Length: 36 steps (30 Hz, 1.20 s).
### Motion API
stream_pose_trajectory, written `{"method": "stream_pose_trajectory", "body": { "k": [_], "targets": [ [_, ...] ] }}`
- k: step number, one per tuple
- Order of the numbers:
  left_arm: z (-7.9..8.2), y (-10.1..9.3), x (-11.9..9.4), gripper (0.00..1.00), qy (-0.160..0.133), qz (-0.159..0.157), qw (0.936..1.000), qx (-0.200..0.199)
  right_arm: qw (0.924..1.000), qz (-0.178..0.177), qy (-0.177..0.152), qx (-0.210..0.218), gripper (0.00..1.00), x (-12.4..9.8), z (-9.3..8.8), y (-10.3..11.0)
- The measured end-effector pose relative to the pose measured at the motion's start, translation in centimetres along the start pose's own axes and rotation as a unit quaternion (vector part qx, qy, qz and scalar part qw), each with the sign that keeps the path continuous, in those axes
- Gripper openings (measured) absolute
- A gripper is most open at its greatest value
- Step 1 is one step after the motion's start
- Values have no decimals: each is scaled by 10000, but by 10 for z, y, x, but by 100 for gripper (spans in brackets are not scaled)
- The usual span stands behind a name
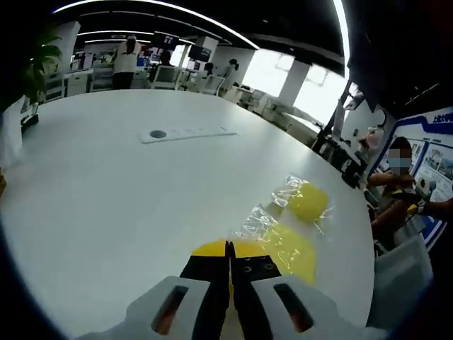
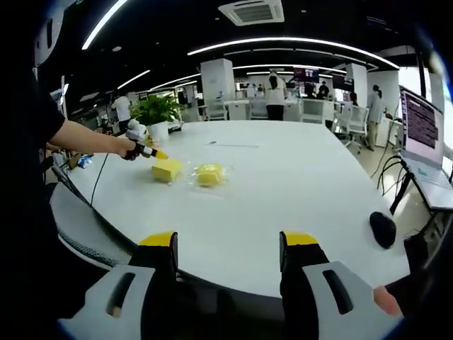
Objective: Compare the silicone blocks by pressing each to a similar depth, holding the contact briefly, and releasing to observe deformation and rebound differences across the visible hardness samples.
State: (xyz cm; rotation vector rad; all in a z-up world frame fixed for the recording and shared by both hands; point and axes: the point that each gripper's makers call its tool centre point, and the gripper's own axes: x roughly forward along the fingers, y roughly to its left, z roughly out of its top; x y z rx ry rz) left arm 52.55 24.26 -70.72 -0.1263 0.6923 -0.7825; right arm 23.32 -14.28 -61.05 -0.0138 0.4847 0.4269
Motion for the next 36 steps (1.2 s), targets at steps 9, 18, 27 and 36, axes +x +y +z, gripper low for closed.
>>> {"method": "stream_pose_trajectory", "body": {
  "k": [9,18,27,36],
  "targets": [
    [-5,7,4,1,35,83,9999,-115,10000,27,2,87,53,2,1,3],
    [2,9,-6,16,-61,353,9993,-121,9999,28,-47,104,53,1,0,3],
    [32,-11,-38,49,-603,730,9926,761,9995,102,-273,92,52,6,5,7],
    [56,-49,-85,59,-1205,744,9806,1354,9980,310,-559,-20,53,26,23,15]
  ]
}}
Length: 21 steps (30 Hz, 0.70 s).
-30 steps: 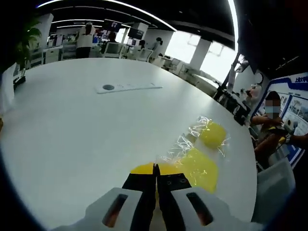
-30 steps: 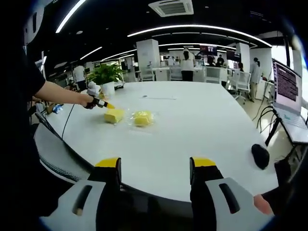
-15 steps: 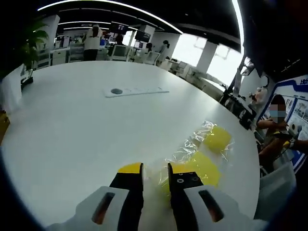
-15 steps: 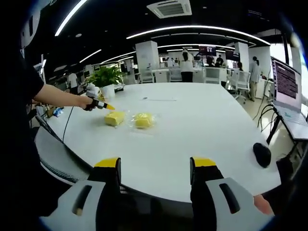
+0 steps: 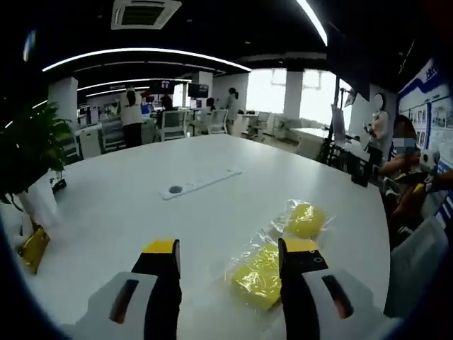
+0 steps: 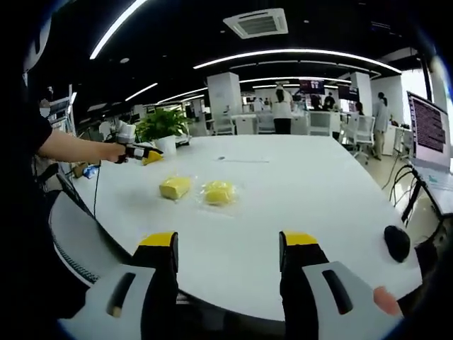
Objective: Compare the silicone blocks by pressing each to a similar depth, holding the contact briefly, and releasing to observe deformation and rebound differences across the visible hardness samples.
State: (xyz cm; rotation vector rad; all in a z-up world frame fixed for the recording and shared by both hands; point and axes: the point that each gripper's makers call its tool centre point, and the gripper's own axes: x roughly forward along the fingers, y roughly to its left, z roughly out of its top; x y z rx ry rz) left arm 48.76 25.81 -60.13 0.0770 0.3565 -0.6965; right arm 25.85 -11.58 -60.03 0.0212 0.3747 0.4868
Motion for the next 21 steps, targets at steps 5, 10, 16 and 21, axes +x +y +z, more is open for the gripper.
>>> {"method": "stream_pose_trajectory", "body": {
  "k": [5,10,16,21],
  "targets": [
    [26,-15,-24,63,-466,-43,9989,51,9999,120,-90,-64,53,7,5,5],
    [44,-29,-52,65,-761,3,9967,292,9997,210,-118,-106,53,13,8,10],
    [49,-47,-90,67,-995,66,9939,477,9992,326,-170,-164,52,22,14,18],
    [48,-62,-112,67,-1087,66,9925,558,9987,400,-215,-224,53,28,22,24]
  ]
}}
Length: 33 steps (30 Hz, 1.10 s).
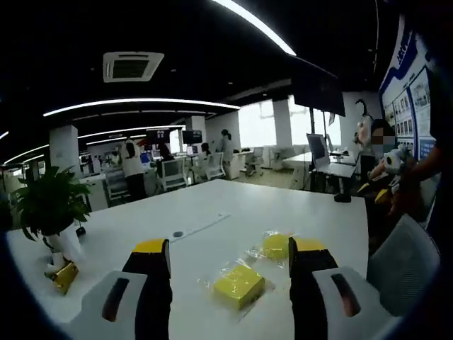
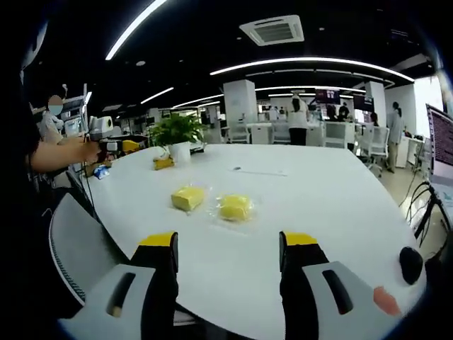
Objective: Compare the silicone blocks by pressing each to a similar depth, holding the contact briefly, and releasing to observe deformation and rebound differences across the visible hardness samples.
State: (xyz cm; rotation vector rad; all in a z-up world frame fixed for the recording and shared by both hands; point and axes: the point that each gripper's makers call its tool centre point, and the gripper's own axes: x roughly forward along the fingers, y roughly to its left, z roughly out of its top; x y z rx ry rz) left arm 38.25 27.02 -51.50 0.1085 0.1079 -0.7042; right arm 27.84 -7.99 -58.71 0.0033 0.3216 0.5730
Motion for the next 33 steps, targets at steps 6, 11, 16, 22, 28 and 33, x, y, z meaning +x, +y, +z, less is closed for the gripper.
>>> {"method": "stream_pose_trajectory", "body": {
  "k": [6,11,16,22,28,33],
  "targets": [
    [5,-19,-33,67,-131,32,9999,35,9999,85,-69,-93,52,5,9,3],
    [-7,-32,-60,66,20,134,9989,457,9996,206,-47,-176,50,7,11,10],
    [-20,-56,-80,66,96,-82,9997,211,9993,288,10,-231,51,8,9,15],
    [-36,-80,-91,67,393,-265,9988,-117,9987,341,60,-383,52,10,11,18],
    [-45,-85,-101,67,407,-184,9979,-475,9981,372,70,-486,56,7,11,21],
    [-67,-90,-106,68,807,-202,9944,-658,9974,401,342,-500,56,1,2,22]
  ]
}}
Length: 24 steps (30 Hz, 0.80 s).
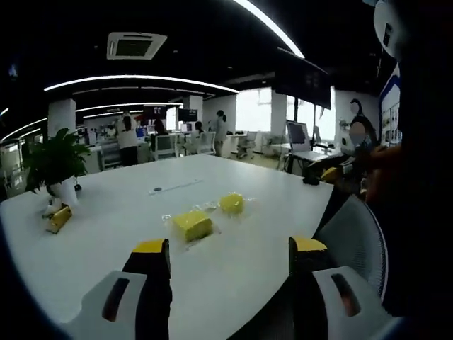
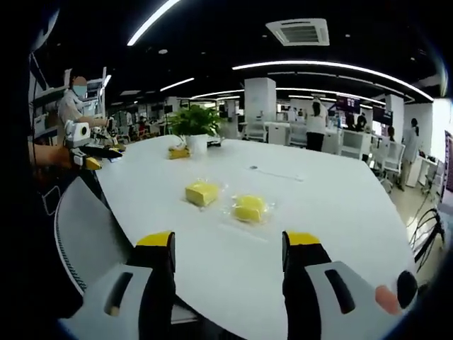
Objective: Compare the silicone blocks by pressing each to a similar depth, holding the contact briefly, and releasing to observe deformation and rebound differences across the visible hardness samples.
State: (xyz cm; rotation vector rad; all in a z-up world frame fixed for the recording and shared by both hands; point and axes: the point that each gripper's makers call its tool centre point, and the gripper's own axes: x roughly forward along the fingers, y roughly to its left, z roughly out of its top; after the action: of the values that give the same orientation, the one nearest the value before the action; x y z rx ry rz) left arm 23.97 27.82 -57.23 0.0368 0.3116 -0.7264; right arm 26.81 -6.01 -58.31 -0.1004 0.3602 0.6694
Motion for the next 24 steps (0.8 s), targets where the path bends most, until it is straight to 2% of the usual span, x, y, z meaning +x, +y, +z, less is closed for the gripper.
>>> {"method": "stream_pose_trajectory", "body": {
  "k": [3,7,9,10,11,12,15,18,24],
  "targets": [
    [-11,-2,-1,69,204,-10,9997,-95,9999,25,115,81,54,-2,-6,-1],
    [-19,-5,-3,69,462,-132,9981,-386,9985,69,497,223,52,-5,-23,-1],
    [-22,-7,-3,70,536,-212,9974,-429,9957,162,874,259,49,-8,-37,2],
    [-26,-9,-4,69,652,-278,9966,-426,9937,240,1071,210,44,-10,-44,5],
    [-25,-9,-4,69,628,-265,9968,-410,9930,272,1137,167,41,-10,-46,6],
    [-25,-9,-3,69,624,-273,9968,-429,9941,250,1046,144,41,-8,-45,8],
    [-28,-10,-2,69,691,-307,9957,-529,9972,172,726,91,54,-6,-36,7],
    [-31,-11,-3,69,781,-341,9943,-636,9960,203,847,218,50,-6,-40,8],
    [-28,-7,-7,68,852,-245,9935,-715,9960,182,858,188,49,-7,-42,6]
  ]
}}
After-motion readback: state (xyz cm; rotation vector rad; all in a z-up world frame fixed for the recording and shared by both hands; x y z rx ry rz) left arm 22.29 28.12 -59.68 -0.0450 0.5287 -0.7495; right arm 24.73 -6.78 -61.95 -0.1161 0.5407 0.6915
